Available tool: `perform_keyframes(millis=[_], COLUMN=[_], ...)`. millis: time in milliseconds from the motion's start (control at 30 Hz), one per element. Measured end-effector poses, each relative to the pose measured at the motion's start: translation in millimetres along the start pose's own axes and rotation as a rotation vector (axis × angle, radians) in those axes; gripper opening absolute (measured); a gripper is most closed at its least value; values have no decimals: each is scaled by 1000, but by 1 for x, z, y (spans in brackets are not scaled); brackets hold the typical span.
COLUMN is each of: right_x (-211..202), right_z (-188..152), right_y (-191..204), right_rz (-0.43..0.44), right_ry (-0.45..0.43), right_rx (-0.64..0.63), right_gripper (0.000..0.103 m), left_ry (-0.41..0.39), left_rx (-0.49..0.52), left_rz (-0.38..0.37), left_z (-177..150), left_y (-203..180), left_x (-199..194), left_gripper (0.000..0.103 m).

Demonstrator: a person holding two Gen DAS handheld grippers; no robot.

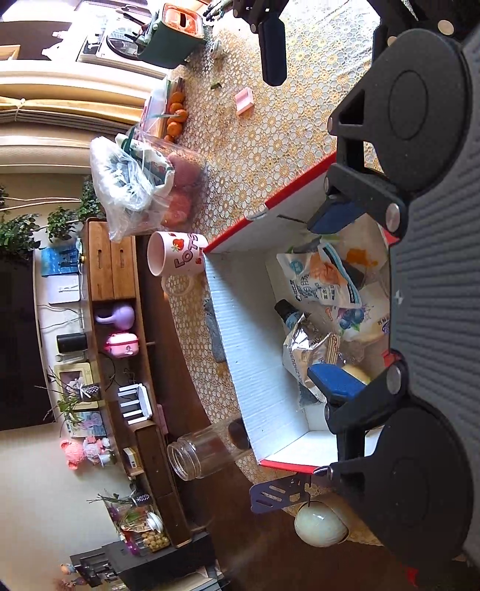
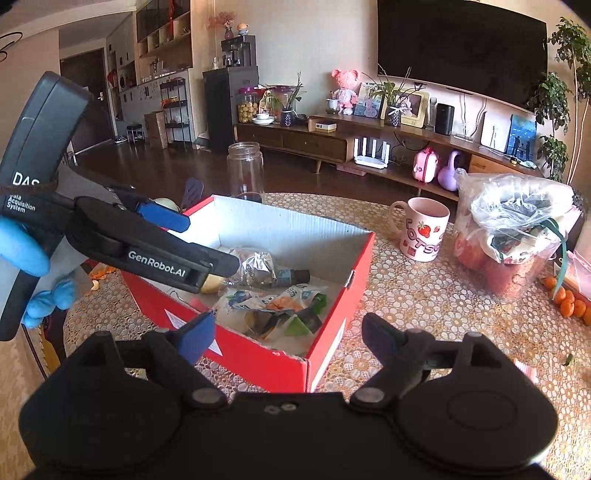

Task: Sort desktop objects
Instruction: 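Withdraw both tools from the box toward the pink sponge and plush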

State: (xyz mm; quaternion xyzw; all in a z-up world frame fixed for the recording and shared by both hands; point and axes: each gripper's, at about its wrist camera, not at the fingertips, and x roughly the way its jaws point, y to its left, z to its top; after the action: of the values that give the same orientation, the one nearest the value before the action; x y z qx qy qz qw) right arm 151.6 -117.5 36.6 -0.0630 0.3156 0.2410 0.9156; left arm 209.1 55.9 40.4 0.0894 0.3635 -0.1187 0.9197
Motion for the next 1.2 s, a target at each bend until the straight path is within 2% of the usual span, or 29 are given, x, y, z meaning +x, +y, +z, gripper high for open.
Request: perform_keyframes(millis=[200, 400, 800, 900, 1067, 1167, 1200], right_x=[-28, -51, -82, -86, -94, -98, -98], right_z=[-17, -35, -75, -83, -97, -104, -107], right_y=[-15, -45, -111, -125, -152, -173, -179], right_rz=[-32, -86, -178, -194, -234, -272, -283], right_ry=[-10, -28, -41, -38, -42, -45, -44], right_rx=[3, 66, 166, 172, 183, 195, 200], right_gripper=[88, 89, 92, 94, 97, 99, 99], left_ry=[-18, -41, -33, -23, -20, -21, -19], left_rx=[11, 35, 66, 75, 77, 81, 83], left_rz=[-30, -73, -124, -133, -161, -167, -169], left_z=[-7, -12, -14, -15, -13, -10, -9], left_y=[-36, -77, -155, -171, -198, -215, -221], left_x=[-19, -29, -12, -2, 14, 26, 31], left_gripper=[77, 77, 77, 86, 87, 95, 102])
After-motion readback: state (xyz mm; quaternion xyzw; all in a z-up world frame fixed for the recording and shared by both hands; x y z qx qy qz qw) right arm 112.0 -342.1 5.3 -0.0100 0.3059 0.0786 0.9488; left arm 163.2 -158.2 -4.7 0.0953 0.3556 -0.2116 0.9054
